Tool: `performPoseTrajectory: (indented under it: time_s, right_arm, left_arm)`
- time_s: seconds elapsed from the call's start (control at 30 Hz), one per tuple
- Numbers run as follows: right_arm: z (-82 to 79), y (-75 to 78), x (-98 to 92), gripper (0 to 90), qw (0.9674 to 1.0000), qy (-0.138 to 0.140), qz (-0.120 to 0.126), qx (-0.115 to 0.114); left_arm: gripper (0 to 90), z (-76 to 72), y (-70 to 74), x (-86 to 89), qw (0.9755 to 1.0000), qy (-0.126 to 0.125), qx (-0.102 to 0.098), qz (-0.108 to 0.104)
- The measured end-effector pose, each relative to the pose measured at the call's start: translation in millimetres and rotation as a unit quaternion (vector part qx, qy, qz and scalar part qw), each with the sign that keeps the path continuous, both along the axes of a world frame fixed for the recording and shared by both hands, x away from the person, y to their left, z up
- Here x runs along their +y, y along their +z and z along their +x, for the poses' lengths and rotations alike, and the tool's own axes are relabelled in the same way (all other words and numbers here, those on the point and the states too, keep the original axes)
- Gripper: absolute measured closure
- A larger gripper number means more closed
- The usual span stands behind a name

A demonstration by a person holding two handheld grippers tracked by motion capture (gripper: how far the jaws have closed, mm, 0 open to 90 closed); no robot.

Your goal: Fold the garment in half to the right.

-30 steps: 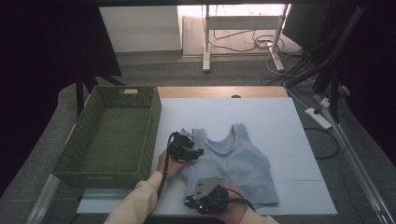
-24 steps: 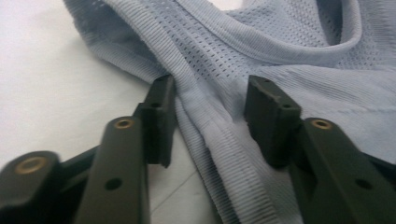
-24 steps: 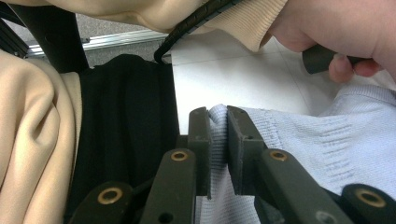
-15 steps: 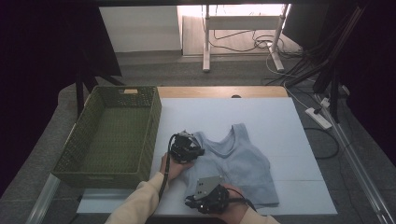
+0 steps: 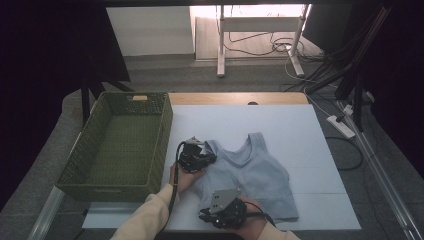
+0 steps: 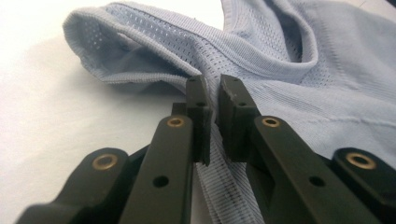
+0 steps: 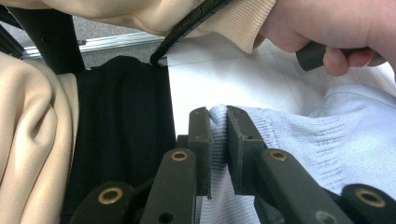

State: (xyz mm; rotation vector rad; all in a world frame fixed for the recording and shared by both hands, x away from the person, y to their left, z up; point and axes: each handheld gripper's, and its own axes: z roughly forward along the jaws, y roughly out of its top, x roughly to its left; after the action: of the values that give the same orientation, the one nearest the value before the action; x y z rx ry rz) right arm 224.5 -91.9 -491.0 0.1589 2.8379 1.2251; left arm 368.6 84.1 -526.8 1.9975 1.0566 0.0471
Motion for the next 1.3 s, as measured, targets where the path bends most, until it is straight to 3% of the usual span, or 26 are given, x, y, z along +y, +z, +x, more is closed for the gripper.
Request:
performPoseTrajectory:
  time_s: [0.37, 0.57, 0.8, 1.3]
  right_arm:
    - [0.2, 3.3, -2.8, 81.0, 0.9999, -0.005, 0.010, -0.009]
    - [0.2, 4.1, -2.8, 81.1, 0.9999, -0.004, 0.012, -0.011]
    - [0.3, 5.3, -3.3, 81.1, 0.9997, -0.006, 0.018, -0.015]
    - [-0.1, 20.8, -9.4, 81.9, 0.9967, -0.018, 0.069, -0.038]
  left_arm:
    - [85.1, -1.4, 5.8, 6.2, 0.9999, 0.006, -0.003, -0.012]
    - [85.4, -0.6, 4.4, 10.0, 0.9998, 0.006, 0.006, -0.018]
    - [85.7, -2.7, 10.0, 12.1, 0.9996, 0.009, -0.005, -0.025]
    - [86.0, -6.2, 30.3, 26.2, 0.9983, 0.026, -0.018, -0.050]
